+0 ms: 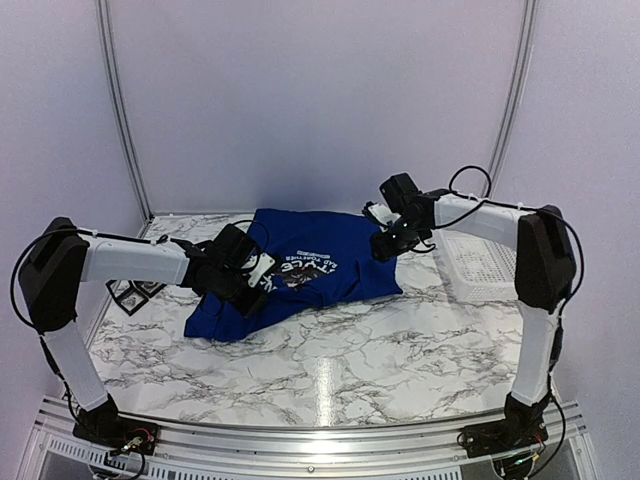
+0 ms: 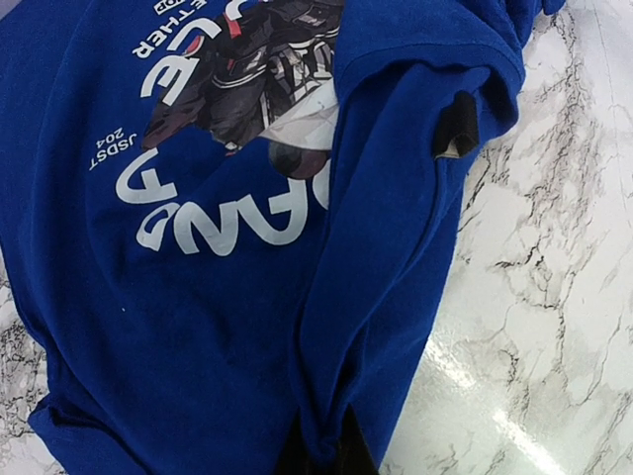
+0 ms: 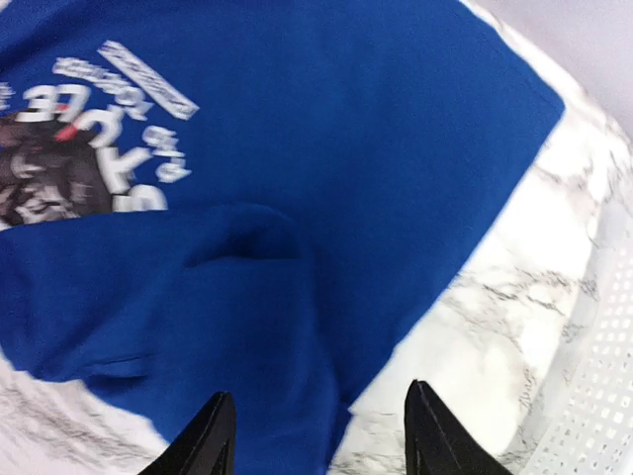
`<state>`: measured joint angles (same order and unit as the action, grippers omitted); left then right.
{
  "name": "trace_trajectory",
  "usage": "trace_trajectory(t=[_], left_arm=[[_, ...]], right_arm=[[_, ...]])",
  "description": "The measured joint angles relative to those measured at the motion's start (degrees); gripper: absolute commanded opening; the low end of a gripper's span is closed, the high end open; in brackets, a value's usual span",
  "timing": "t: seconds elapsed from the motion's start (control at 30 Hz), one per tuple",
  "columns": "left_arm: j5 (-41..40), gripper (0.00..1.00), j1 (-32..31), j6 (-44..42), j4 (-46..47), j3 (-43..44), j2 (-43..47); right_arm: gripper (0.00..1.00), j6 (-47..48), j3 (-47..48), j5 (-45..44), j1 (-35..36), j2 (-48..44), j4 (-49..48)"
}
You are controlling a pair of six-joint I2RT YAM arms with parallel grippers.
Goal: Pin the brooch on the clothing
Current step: Smooth out the flattened clothing at the center of the board.
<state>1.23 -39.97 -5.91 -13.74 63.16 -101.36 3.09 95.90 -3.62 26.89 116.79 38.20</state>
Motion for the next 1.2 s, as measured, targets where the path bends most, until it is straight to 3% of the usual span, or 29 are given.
trace_trajectory(t=[0.13, 0.27, 0.33, 0.57, 0.6, 0.77, 0.93, 1.2], left_arm=[[0.26, 0.0, 0.0, 0.37, 0.09, -0.07, 0.02], [1.01, 0.0, 0.0, 0.37, 0.15, -0.33, 0.02], [1.36, 0.0, 0.0, 0.35, 0.17, -0.33, 0.02], [1.73, 0.0, 0.0, 0.33, 0.26, -0.96, 0.02], [1.7, 0.0, 0.0, 0.35, 0.24, -1.05, 0.02], [1.75, 0.0, 0.0, 1.36, 0.5, -2.1, 0.66], [2.05, 0.0, -0.2, 3.3, 0.13, -6.58, 5.92], [2.56, 0.0, -5.35, 6.21, -4.57, -10.08, 16.5]], right_arm=[[0.58, -0.04, -6.16, -0.37, 6.03, -6.27, -6.49], [0.59, -0.26, -6.01, -0.26, 5.84, -3.48, -11.45], [0.51, -0.44, -4.94, -0.76, 5.51, -0.42, -11.98], [0.02, -3.39, -0.04, -7.52, 5.2, 7.39, -8.28], [0.0, -3.56, -0.11, -8.26, 5.2, 7.15, -7.96], [0.0, -5.95, -4.28, -11.13, 4.7, 2.32, -7.3], [0.0, -7.23, -12.76, -10.38, 3.32, -8.35, -4.79], [0.0, -9.29, -21.99, -2.21, 1.29, -24.79, 9.22]])
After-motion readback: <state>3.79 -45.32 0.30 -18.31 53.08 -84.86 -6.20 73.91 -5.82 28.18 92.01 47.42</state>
